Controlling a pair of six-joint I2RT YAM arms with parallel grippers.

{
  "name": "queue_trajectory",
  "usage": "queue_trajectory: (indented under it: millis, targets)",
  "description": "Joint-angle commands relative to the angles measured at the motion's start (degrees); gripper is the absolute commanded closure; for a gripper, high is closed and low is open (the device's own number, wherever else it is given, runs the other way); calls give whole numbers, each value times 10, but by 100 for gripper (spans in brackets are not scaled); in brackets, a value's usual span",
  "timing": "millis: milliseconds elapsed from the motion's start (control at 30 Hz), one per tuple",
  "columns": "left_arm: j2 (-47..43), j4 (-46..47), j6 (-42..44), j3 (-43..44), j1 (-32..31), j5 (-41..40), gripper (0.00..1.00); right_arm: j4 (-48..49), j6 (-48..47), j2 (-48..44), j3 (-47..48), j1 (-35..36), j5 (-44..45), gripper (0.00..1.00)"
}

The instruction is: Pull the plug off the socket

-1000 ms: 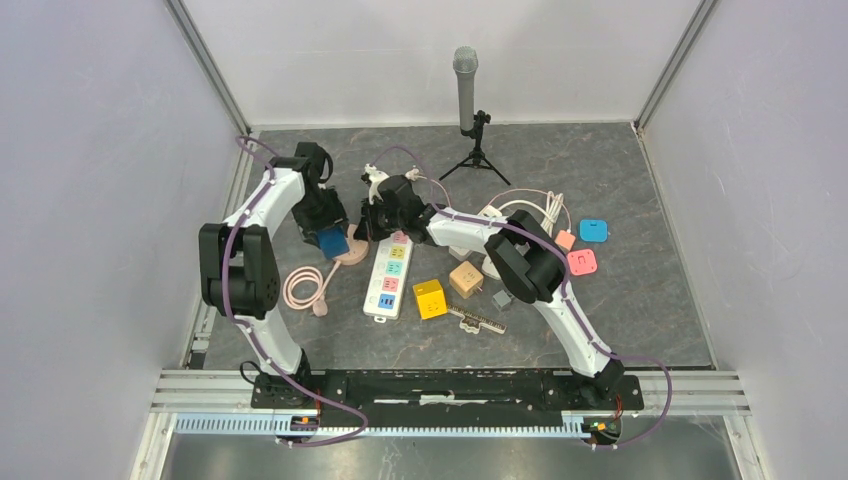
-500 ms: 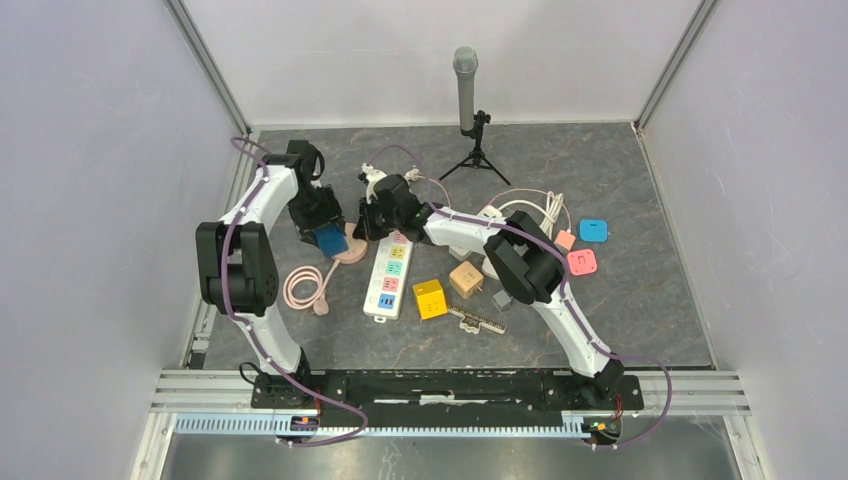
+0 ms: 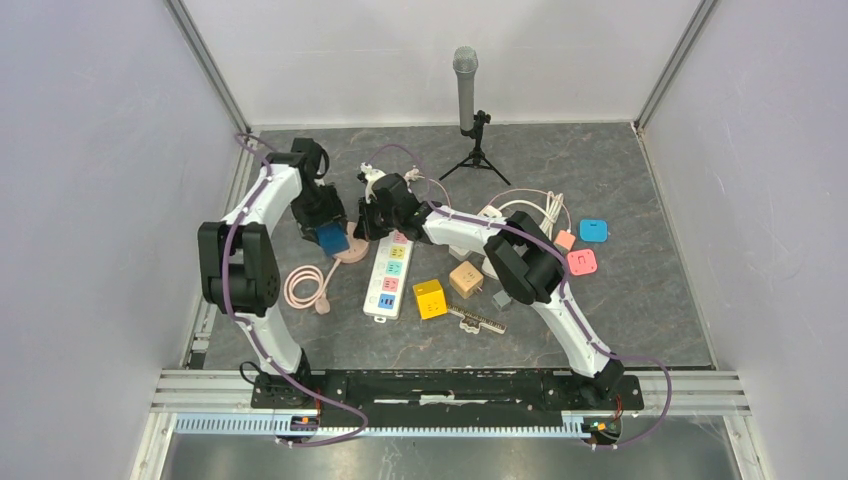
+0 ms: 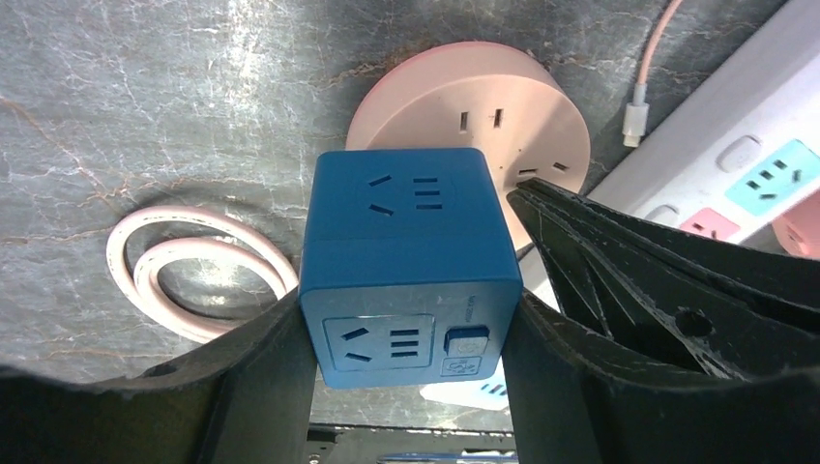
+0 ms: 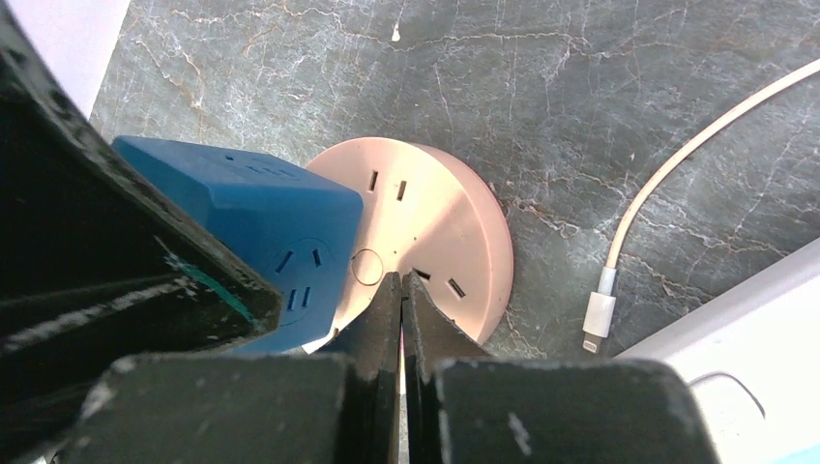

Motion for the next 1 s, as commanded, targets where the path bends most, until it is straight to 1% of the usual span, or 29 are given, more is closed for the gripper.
queue_trajectory:
  millis: [0,67,133,267,400,500,533,633,700,767,833,900,967]
  targets:
    - [-22,10,26,58,33,180,89,-161,-20,64,-34,7,44,100]
    - [-19,15,26,66,42,236,93,-155,-16,63,-37,7,42,100]
    - [-18,18,20,69,39,233,94,-149,-12,64,-35,7,37,100]
    - [-20,17,12,57,36,175,95,-149,-11,65,-33,7,40,100]
    - [-29,-5,21,59,42,84,94,-137,-12,55,-39,5,40,100]
    - [-50,-7,24,57,49,48,94,-114,-13,41,-43,0,34,100]
    - [-58,-7,23,54,68,39,93,-107,-17,36,-39,-2,31,100]
    - [-79,2,20,34,82,17,91,-88,-30,22,-15,-10,16,99]
    - [-94,19,13,7,98,24,91,-73,-37,13,4,-17,-7,95]
    - [-107,46,2,-23,120,45,91,-48,-43,-4,9,-24,-35,88]
    - [-116,69,-4,-49,137,70,90,-17,-49,-30,-5,-31,-61,75]
    - [-116,94,-7,-66,154,116,87,69,-42,-77,-49,-37,-99,63]
    - [-107,108,-16,-71,164,154,84,133,-30,-116,-89,-42,-127,57]
